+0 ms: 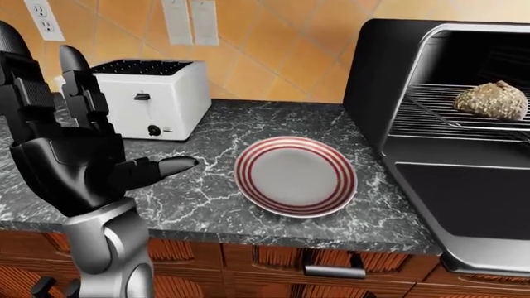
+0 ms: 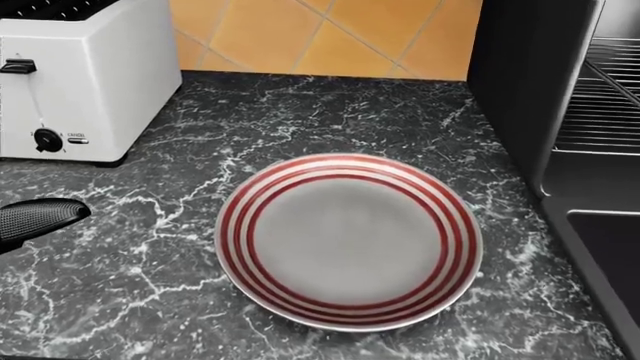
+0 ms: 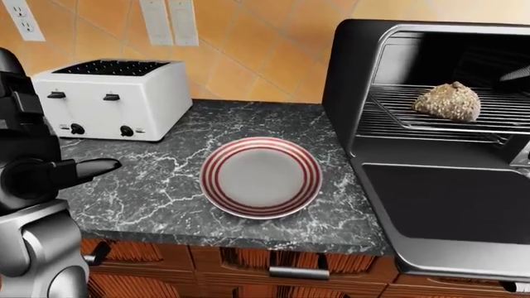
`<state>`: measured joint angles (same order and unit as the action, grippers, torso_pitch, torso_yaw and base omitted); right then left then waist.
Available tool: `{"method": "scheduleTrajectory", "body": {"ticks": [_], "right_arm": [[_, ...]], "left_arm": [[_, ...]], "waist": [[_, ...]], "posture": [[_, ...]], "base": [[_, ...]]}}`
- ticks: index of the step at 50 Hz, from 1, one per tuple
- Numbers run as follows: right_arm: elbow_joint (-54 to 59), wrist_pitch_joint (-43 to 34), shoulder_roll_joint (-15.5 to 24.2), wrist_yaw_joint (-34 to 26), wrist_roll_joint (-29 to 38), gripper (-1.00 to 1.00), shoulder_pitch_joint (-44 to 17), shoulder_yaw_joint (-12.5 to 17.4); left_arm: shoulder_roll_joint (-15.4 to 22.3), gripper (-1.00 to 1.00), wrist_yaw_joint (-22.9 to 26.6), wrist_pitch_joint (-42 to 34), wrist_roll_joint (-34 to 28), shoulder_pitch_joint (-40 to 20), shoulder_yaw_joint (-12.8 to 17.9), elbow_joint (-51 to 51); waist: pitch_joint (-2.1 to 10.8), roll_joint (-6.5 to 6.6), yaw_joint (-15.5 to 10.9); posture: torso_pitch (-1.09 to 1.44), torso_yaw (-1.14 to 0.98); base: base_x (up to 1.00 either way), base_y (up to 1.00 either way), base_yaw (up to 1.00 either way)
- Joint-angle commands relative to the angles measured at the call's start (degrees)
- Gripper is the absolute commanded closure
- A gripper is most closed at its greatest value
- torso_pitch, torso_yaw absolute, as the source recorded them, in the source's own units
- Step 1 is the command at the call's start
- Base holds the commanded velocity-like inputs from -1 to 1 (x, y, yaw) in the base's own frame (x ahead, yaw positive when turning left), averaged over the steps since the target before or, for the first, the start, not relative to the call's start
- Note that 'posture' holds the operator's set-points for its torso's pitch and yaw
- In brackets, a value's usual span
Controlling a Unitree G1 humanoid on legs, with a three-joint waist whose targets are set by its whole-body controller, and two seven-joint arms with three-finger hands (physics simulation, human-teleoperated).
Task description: Place the bread on the top rack of the toaster oven.
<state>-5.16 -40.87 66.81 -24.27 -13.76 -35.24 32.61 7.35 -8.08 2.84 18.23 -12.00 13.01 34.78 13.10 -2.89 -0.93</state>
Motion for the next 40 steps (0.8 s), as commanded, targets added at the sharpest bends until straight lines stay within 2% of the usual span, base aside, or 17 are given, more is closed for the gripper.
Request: {"method": "scheduleTrajectory", "body": {"ticks": [1,5,12,21,31,40], "right_arm": [[-3.1,-0.7,1.2,1.3,-1.1,-1.0,0.3,2.5],[-7.9,-3.7,0.8,2.8,-2.9,-1.0,3.1,5.1],[-15.2,-8.4,-0.8,3.0,-4.1,-1.0,8.8,11.9],[-19.6,-11.3,-2.1,3.3,-4.6,-1.0,10.8,14.5],[-25.9,-16.2,-3.7,2.0,-4.3,-1.0,12.8,18.7],[-28.7,-18.1,-4.7,1.3,-4.0,-1.0,13.8,20.4]], "left_arm": [[0.4,-1.0,0.2,0.7,0.0,-1.3,0.0,1.4],[0.3,-1.0,0.2,0.7,-0.1,-1.4,-0.2,1.4],[0.3,-1.0,0.2,0.5,-0.2,-1.4,-0.3,1.7],[0.3,-1.0,0.3,0.7,-0.2,-1.3,-0.2,1.4],[0.3,-1.0,0.4,1.0,-0.2,-1.3,-0.3,1.1],[0.1,-1.0,0.5,1.2,-0.3,-1.1,-0.4,1.0]], "waist": [[0.23,-0.37,0.0],[0.12,-0.52,-0.2],[0.02,-0.85,-0.3],[0.02,-0.9,-0.3],[-0.06,-0.99,-0.5],[-0.13,-1.02,-0.5]], "posture": [[-0.33,0.0],[-0.33,0.0],[-0.33,0.0],[-0.33,0.0],[-0.33,0.0],[-0.33,0.0]], "base": [[0.0,0.0,0.0],[0.0,0.0,0.0],[0.0,0.0,0.0],[0.0,0.0,0.0],[0.0,0.0,0.0],[0.0,0.0,0.0]]}}
